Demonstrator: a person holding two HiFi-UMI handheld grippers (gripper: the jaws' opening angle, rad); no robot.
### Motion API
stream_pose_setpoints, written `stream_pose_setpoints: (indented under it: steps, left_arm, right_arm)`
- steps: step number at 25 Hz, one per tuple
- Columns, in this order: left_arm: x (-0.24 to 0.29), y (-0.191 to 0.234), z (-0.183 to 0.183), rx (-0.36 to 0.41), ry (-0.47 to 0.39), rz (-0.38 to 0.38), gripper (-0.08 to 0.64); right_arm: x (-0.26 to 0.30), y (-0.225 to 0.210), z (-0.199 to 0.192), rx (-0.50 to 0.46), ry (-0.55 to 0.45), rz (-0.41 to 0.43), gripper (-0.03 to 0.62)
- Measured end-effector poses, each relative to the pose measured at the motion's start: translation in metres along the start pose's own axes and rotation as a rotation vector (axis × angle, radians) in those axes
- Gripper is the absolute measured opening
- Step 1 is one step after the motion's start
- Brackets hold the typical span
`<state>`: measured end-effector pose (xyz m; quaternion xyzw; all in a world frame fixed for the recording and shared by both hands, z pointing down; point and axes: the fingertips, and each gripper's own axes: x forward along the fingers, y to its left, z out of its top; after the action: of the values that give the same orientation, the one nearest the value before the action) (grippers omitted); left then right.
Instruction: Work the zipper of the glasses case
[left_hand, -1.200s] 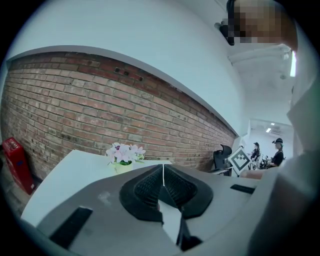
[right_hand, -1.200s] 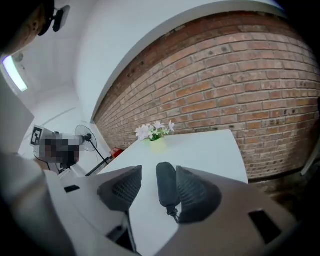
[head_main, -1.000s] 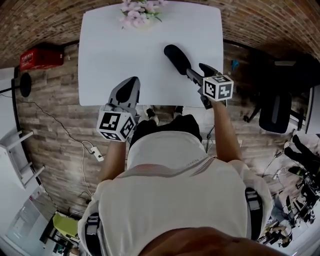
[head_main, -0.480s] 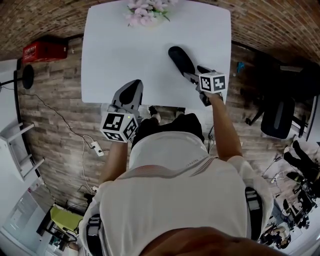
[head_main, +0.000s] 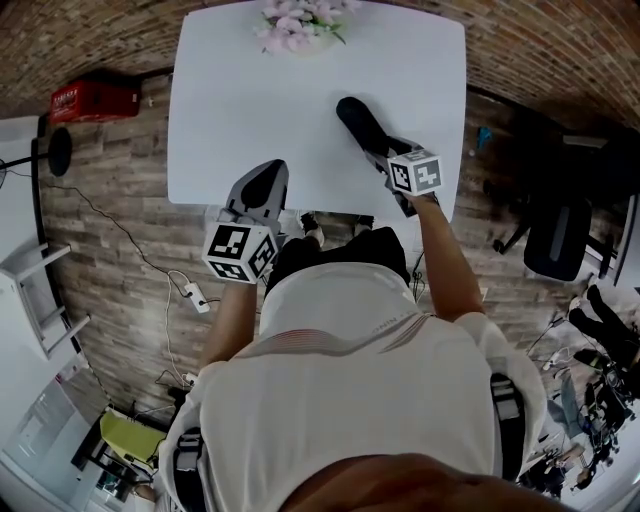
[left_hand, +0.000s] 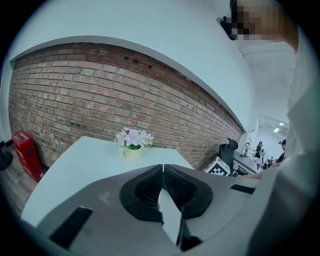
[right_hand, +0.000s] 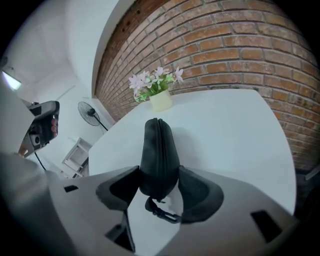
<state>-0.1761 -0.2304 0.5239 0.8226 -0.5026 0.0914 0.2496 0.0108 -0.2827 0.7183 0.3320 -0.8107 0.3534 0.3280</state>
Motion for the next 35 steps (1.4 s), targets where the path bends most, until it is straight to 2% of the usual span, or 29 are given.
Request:
stream_pose_setpoints:
  steps: [10,16,27,32,35]
  left_arm:
    - [-0.009,-0.003,0.021,0.033,-0.052,-0.027,0.020]
    - [-0.009,-0.015,0.055,0.051,-0.127,-0.085,0.020]
    - [-0.017,-0.054,0.133,0.121,-0.276,-0.204,0.020]
    - [-0.018,-0.069,0.152,0.055,-0.315,-0.310,0.021]
    - [-0.014,-0.083,0.156,-0.024,-0.309,-0.421,0.044]
  right_arm:
    - [-0.044,0.017,0.032,0.003,-0.181,-0.008,0.287]
    - [-0.112,0.038,0.083,0.009,-0.369,0.020,0.286]
    - [-0.242,0.093,0.164,-0.070,-0.676,0.086,0.287]
    - [-0.273,0.109,0.178,-0.082,-0.750,0.149,0.286]
    - [-0.282,0.118,0.184,-0.063,-0.781,0.228,0.285]
